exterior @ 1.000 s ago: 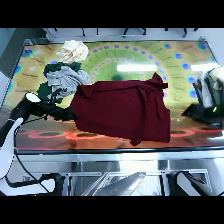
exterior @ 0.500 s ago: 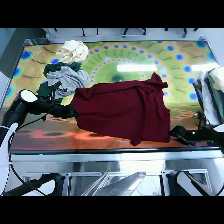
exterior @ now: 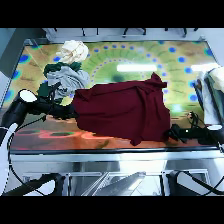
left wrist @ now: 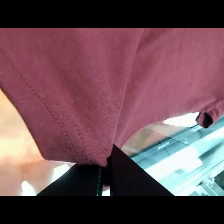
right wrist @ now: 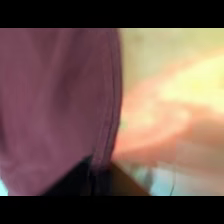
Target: Fold the shirts.
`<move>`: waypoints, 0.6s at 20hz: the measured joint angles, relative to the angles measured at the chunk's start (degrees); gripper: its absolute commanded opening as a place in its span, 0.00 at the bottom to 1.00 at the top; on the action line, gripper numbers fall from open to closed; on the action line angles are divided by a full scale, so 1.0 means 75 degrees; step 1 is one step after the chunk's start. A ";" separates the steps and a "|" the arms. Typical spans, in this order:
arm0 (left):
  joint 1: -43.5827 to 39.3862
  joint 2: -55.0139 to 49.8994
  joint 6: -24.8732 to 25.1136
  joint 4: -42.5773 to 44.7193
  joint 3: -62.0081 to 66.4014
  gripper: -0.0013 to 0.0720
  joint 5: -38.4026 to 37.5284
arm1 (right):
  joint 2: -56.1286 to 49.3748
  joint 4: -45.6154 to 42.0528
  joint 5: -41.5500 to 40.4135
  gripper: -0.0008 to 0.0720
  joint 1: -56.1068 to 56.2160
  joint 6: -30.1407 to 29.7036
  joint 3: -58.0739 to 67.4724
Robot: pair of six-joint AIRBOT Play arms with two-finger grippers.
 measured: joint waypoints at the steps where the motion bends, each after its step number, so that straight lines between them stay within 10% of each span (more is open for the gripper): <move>1: 0.0000 0.0000 -0.0012 -0.0003 0.0047 0.04 -0.0052 | 0.0012 0.0111 0.0070 0.05 0.0017 -0.0067 0.0035; 12: 0.0256 0.1766 -0.0498 0.0125 0.3077 0.04 -0.1314 | 0.3791 -0.0119 0.1597 0.05 0.0274 0.1772 0.4197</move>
